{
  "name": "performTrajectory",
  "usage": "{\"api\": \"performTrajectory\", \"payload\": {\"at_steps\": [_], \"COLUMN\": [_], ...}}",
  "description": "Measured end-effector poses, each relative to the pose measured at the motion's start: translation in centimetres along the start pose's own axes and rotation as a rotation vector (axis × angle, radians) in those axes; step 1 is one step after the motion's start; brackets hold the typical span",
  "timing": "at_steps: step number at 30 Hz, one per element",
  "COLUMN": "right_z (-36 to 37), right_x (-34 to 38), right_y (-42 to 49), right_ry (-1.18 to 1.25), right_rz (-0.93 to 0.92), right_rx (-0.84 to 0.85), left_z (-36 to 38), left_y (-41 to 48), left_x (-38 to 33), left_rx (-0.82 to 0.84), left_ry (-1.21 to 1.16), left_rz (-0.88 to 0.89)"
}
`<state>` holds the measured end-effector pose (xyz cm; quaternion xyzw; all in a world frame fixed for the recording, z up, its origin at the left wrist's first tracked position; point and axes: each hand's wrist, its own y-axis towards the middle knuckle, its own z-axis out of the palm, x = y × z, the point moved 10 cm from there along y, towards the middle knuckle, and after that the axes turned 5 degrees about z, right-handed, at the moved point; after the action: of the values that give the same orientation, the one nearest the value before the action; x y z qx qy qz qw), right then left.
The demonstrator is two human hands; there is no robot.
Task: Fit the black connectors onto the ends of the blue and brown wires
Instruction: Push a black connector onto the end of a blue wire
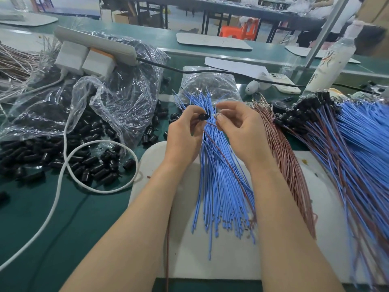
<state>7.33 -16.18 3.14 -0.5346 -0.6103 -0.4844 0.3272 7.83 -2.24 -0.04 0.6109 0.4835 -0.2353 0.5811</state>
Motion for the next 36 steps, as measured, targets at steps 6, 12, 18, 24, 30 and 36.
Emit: {"api": "performTrajectory", "payload": {"at_steps": [6, 12, 18, 24, 30, 36], "right_z": [-0.3, -0.2, -0.3, -1.1, -0.7, 0.8], "right_x": [0.8, 1.1, 1.4, 1.4, 0.0, 0.3], "right_y": [-0.3, -0.5, -0.5, -0.6, 0.0, -0.2], "right_ry": [-0.076, -0.096, -0.178, -0.189, -0.194, -0.311], "right_rz": [-0.071, -0.103, -0.143, -0.144, -0.049, -0.116], "right_rx": [-0.071, -0.078, -0.123, -0.203, -0.167, -0.138], "left_z": [0.2, 0.2, 0.3, 0.7, 0.4, 0.8], "left_y": [0.0, -0.1, 0.0, -0.1, 0.0, -0.2], "left_x": [0.0, -0.2, 0.1, -0.1, 0.0, -0.7], "left_rx": [0.026, 0.035, 0.051, 0.078, 0.043, 0.061], "left_ry": [-0.008, -0.007, 0.06, 0.101, 0.112, 0.172], "left_rz": [-0.003, -0.006, -0.008, 0.024, 0.041, 0.099]}}
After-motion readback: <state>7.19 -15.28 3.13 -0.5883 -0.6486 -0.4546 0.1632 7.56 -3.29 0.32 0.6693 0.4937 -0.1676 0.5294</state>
